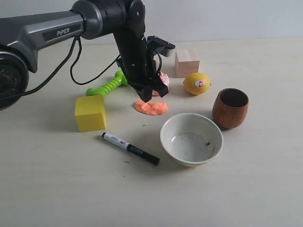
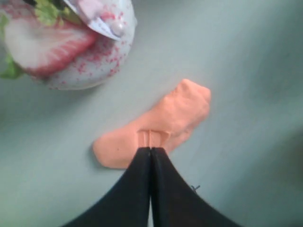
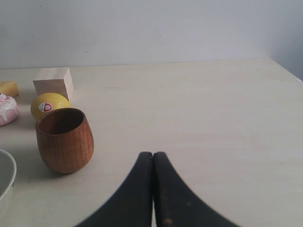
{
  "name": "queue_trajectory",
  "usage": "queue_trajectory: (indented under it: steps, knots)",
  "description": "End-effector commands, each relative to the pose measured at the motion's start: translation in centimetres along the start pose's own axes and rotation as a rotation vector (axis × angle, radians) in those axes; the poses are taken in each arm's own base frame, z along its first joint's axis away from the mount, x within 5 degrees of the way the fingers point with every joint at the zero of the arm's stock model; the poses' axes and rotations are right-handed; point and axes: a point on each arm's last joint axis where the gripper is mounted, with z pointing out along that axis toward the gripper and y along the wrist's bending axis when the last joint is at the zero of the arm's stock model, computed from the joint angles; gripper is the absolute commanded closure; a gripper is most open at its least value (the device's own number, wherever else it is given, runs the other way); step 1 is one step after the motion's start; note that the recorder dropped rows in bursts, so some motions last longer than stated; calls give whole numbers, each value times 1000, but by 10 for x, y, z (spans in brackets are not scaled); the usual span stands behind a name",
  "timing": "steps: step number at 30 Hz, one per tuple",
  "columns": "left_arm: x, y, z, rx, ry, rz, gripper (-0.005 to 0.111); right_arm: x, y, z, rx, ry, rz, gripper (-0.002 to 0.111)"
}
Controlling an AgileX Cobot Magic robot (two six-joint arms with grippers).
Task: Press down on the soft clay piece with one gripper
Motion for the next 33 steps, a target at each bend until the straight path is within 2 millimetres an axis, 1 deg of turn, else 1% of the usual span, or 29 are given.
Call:
queue_trajectory:
  steps: [1,6,8,11,13,14,15,16,17,18,19,21,22,23,25,28,29,31,33]
  knots:
    - [-2,-3,-32,-31,-55,-25,107,0,0,0,6,-9,-3,108]
    - [4,-10,-56,-39,-80,-25,107,0,0,0,6,-9,-3,108]
    - [8,-11,-64,-60,-119,-24,107,0,0,0,6,-9,-3,108]
    - [20,-14,-80,-103,-178,-38,107,0,0,0,6,-9,-3,108]
    - [36,-21,-96,-136,-278,-67,107,0,0,0,6,-9,-3,108]
    - [50,-26,-107,-151,-336,-87,107,0,0,0,6,-9,-3,108]
    - [58,-29,-112,-159,-368,-98,107,0,0,0,6,-9,-3,108]
    - [77,-36,-123,-173,-420,-108,107,0,0,0,6,-9,-3,108]
    - [87,-39,-128,-180,-449,-115,107,0,0,0,6,-9,-3,108]
    - [104,-45,-137,-192,-507,-130,107,0,0,0,6,-9,-3,108]
    - [114,-47,-142,-197,-536,-150,107,0,0,0,6,-9,-3,108]
    - [150,-59,-163,-209,-656,-204,107,0,0,0,6,-9,-3,108]
    - [159,-63,-168,-208,-690,-218,107,0,0,0,6,-9,-3,108]
    - [175,-69,-178,-208,-748,-241,107,0,0,0,6,-9,-3,108]
    - [198,-79,-197,-218,-843,-240,107,0,0,0,6,-9,-3,108]
    - [230,-94,-229,-229,-948,-223,107,0,0,0,6,-9,-3,108]
    - [243,-100,-243,-235,-1003,-214,107,0,0,0,6,-9,-3,108]
    - [256,-107,-256,-241,-1046,-201,107,0,0,0,6,-9,-3,108]
    - [267,-112,-265,-243,-1070,-193,107,0,0,0,6,-9,-3,108]
